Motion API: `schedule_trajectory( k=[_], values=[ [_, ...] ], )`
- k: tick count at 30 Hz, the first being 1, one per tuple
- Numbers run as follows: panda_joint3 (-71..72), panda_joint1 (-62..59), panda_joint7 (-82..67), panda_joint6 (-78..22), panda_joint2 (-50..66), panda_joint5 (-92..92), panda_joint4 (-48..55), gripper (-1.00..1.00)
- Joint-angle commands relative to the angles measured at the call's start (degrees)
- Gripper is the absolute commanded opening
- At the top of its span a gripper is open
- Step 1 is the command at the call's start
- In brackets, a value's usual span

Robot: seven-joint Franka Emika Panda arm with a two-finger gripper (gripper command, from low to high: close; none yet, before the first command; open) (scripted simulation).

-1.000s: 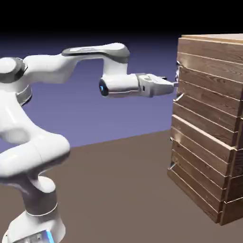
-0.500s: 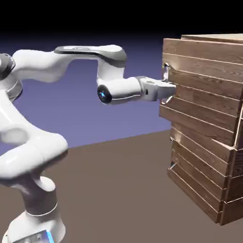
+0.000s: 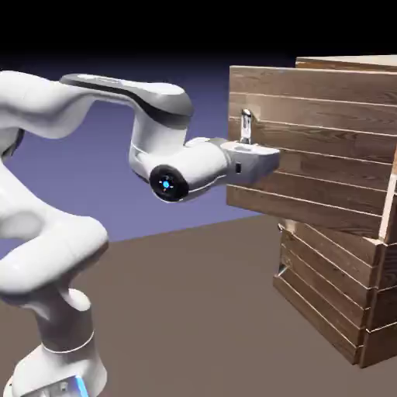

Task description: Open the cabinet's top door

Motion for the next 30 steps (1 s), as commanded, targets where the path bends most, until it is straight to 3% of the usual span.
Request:
schedule_trajectory(
  k=[1, 12, 30],
  values=[
    [-1.8, -0.6, -0.6, -2.4, 1.1, -2.3, 0.3, -1.0],
    [-16.9, -5.6, -9.1, -27.9, 21.6, -27.4, 13.2, -1.0],
    [-23.1, -6.8, -18.5, -56.0, 55.7, -47.8, 49.5, -1.0]
  ],
)
